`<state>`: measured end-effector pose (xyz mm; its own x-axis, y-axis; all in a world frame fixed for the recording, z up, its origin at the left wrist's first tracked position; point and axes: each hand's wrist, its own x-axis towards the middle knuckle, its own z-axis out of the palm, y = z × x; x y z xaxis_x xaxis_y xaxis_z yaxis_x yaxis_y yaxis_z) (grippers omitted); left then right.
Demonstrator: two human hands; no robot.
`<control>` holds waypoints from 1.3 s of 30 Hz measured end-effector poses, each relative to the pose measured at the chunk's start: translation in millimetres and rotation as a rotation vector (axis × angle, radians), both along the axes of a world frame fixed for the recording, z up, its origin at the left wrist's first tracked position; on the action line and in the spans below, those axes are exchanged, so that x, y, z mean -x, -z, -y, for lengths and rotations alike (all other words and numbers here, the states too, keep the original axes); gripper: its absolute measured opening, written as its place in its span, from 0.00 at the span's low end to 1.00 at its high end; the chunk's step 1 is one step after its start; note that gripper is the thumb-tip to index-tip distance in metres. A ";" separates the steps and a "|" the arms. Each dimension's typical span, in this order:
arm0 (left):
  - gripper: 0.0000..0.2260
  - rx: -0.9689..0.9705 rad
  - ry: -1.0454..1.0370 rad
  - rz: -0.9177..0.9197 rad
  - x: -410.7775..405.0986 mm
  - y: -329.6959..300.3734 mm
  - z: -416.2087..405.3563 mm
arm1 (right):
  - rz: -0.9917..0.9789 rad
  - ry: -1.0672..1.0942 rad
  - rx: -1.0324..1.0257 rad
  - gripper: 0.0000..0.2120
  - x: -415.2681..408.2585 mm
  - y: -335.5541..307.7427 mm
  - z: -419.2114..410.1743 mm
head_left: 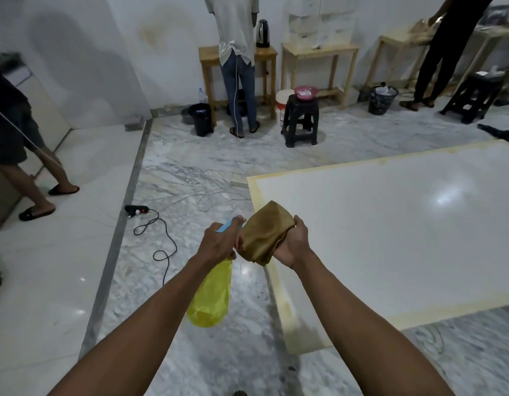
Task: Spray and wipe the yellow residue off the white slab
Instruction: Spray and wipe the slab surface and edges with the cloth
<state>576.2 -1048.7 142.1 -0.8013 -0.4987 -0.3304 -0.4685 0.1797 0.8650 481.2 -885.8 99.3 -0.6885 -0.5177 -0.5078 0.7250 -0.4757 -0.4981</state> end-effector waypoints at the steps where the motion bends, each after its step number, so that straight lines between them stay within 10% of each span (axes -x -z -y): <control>1: 0.29 0.004 0.003 0.005 0.8 0.8 6.8 | 0.000 0.005 -0.011 0.34 0.6 0.8 8.1; 31: 0.31 -0.070 -0.088 0.103 109.4 33.3 95.4 | 0.098 -0.115 -0.063 0.41 115.1 51.6 118.4; 39: 0.24 -0.114 -0.087 0.077 182.8 50.6 127.6 | -0.289 -0.176 -0.718 0.38 247.5 83.0 133.4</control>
<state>393.4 -1176.2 91.5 -0.7268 -0.5207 -0.4479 -0.5440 0.0382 0.8382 233.8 -1019.2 16.3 -0.7823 -0.2449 -0.5728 0.5553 0.1426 -0.8194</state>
